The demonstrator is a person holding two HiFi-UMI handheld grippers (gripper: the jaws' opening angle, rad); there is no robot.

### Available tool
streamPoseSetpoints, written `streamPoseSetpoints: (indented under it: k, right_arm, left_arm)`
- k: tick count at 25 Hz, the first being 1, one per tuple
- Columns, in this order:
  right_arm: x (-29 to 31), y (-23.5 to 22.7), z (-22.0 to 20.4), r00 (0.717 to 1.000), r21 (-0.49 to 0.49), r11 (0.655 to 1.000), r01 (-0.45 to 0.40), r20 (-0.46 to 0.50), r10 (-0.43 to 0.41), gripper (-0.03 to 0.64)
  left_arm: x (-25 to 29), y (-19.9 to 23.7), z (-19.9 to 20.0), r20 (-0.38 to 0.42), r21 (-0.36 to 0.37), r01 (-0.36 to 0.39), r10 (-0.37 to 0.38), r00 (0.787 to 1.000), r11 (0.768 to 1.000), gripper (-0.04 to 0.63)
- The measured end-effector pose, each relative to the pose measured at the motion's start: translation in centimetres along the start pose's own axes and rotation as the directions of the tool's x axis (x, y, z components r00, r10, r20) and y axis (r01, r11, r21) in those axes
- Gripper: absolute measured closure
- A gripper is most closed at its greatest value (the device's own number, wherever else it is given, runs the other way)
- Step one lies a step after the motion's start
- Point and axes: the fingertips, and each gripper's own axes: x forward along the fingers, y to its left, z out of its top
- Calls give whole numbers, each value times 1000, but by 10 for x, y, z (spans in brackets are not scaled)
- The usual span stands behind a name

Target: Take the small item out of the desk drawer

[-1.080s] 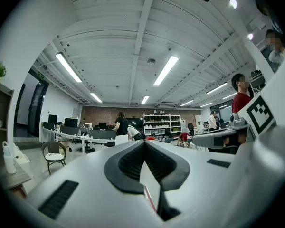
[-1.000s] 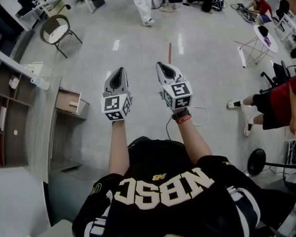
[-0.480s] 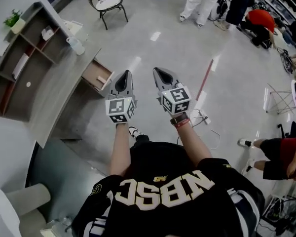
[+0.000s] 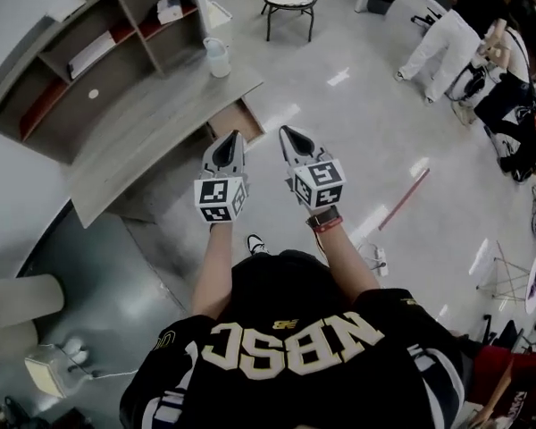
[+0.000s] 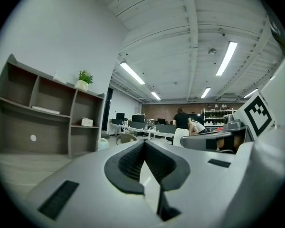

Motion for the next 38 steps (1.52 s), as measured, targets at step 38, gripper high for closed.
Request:
streamPoseSetpoints:
  k: [38]
  right_arm:
    - [260,15,-286,758,18,960,-279,-609,232,536]
  left_arm:
    - [63,189,-206,-326,-201,-259,185,927,945,580]
